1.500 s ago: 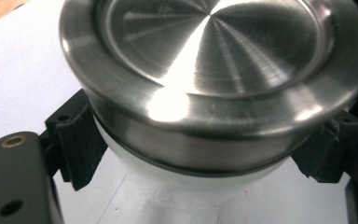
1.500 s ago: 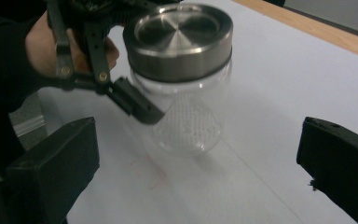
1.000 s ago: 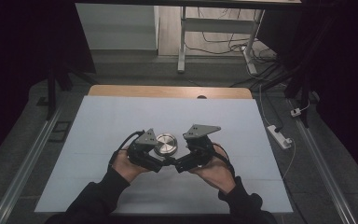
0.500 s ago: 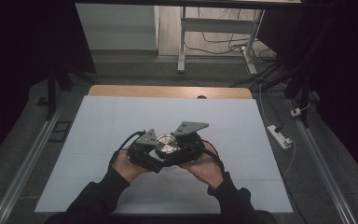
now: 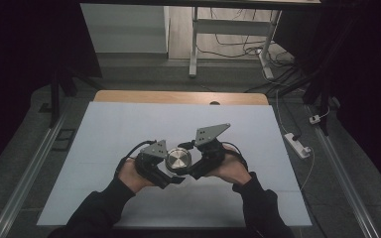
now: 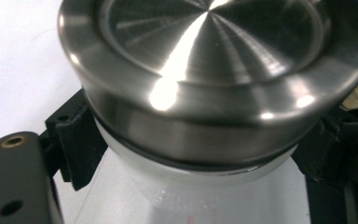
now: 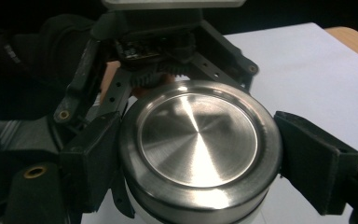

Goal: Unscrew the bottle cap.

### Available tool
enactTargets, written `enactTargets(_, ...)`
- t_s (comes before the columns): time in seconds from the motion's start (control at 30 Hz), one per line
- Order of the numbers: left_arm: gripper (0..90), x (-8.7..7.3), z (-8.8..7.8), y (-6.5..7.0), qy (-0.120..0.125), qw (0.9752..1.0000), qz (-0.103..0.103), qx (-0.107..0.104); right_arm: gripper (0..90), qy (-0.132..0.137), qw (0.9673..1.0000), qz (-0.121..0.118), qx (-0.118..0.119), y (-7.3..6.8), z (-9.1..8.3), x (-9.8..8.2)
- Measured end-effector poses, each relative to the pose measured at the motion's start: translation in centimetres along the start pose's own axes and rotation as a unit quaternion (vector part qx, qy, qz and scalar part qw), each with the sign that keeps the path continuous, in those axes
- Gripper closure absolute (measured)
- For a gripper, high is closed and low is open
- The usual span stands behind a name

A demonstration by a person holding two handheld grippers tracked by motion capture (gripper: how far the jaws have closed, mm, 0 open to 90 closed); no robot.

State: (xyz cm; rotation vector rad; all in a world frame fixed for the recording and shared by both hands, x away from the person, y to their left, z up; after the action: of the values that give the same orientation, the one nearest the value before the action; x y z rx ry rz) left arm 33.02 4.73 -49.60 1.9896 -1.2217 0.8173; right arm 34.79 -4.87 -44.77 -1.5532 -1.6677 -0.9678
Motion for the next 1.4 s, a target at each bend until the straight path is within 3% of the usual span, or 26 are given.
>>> enactTargets(0.13,15.6,0.0,0.2,0.0,-0.001,1.0,-0.001,0.003,16.3,0.001,0.9999,-0.009,0.006,-0.1,0.1,-0.1)
enactTargets(0.17,15.7,0.0,0.2,0.0,-0.001,1.0,-0.003,0.007,8.0,0.002,1.0,0.004,0.001,-0.1,0.3,-0.1)
enactTargets(0.23,15.7,0.0,0.0,-0.2,0.001,0.9998,-0.007,0.016,2.4,-0.003,0.9997,0.019,-0.014,0.1,0.3,0.1)
enactTargets(0.3,15.7,0.1,-0.1,-0.7,0.013,0.9989,-0.026,0.037,0.0,-0.003,0.9987,0.039,-0.034,0.3,0.0,0.3)
enactTargets(0.43,15.7,0.1,-0.3,-1.2,0.019,0.9971,-0.042,0.061,0.1,-0.024,0.9921,0.073,-0.099,0.8,-0.1,0.4)
enactTargets(0.53,15.7,0.0,-0.2,-1.6,0.016,0.9943,-0.057,0.089,3.8,-0.044,0.9856,0.079,-0.143,0.9,0.3,0.4)
enactTargets(0.67,15.7,-0.1,0.0,-1.7,0.011,0.9927,-0.06,0.104,7.0,-0.048,0.9799,0.081,-0.176,0.6,0.7,0.8)
enactTargets(0.83,15.7,0.0,0.1,-1.5,0.007,0.9927,-0.058,0.105,13.9,-0.053,0.9779,0.072,-0.189,0.2,1.2,1.0)
enactTargets(0.87,15.7,0.0,0.1,-1.4,0.009,0.993,-0.058,0.102,19.0,-0.056,0.9765,0.067,-0.197,0.2,1.3,0.9)
enactTargets(0.97,15.7,0.0,0.0,-1.3,0.007,0.9938,-0.054,0.097,19.5,-0.053,0.9776,0.066,-0.193,0.1,1.2,0.9)
enactTargets(1.07,15.7,0.0,0.0,-1.0,0.008,0.9967,-0.046,0.066,19.6,-0.048,0.9833,0.062,-0.164,0.0,0.9,0.9)
enactTargets(1.1,15.7,0.0,0.0,-1.0,0.008,0.9967,-0.046,0.066,19.6,-0.048,0.9833,0.062,-0.164,0.0,0.9,0.9)
enactTargets(1.13,15.7,-0.1,-0.1,-0.9,0.006,0.9976,-0.039,0.058,19.6,-0.041,0.988,0.055,-0.138,-0.1,0.7,0.9)
enactTargets(1.17,15.7,0.0,-0.1,-0.8,0.006,0.9982,-0.037,0.048,19.6,-0.041,0.988,0.055,-0.138,-0.1,0.7,0.9)
enactTargets(1.2,15.7,-0.1,-0.3,-0.6,0.0,0.9993,-0.022,0.031,19.7,-0.029,0.9922,0.05,-0.11,-0.1,0.5,0.8)
enactTargets(1.23,15.7,-0.1,-0.3,-0.6,0.0,0.9993,-0.022,0.031,19.7,-0.029,0.9922,0.05,-0.11,-0.1,0.5,0.8)
enactTargets(1.3,15.7,-0.1,-0.3,-0.3,-0.003,0.9999,-0.008,0.013,19.6,-0.014,0.9965,0.04,-0.072,-0.2,0.2,0.7)
enactTargets(1.37,15.6,-0.2,-0.3,-0.1,-0.006,1.0,0.002,-0.002,19.6,-0.004,0.9987,0.027,-0.043,-0.3,-0.1,0.5)
enactTargets(1.4,15.7,-0.2,-0.1,0.2,-0.007,0.9998,0.011,-0.017,19.6,0.005,0.9998,0.005,-0.016,-0.5,-0.3,0.3)
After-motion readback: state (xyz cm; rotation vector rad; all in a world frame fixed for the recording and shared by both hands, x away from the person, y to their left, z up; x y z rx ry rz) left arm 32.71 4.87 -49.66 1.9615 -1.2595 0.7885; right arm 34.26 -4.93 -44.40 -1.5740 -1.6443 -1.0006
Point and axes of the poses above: each handheld gripper's, and its own axes: z roughly forward along the jaws, x roughly out of its top, y roughly to its right, the point moved 7 cm from there along z, roughly forward along the jaws, and after that the axes turned 10 degrees about -z, right-handed, at the moved point
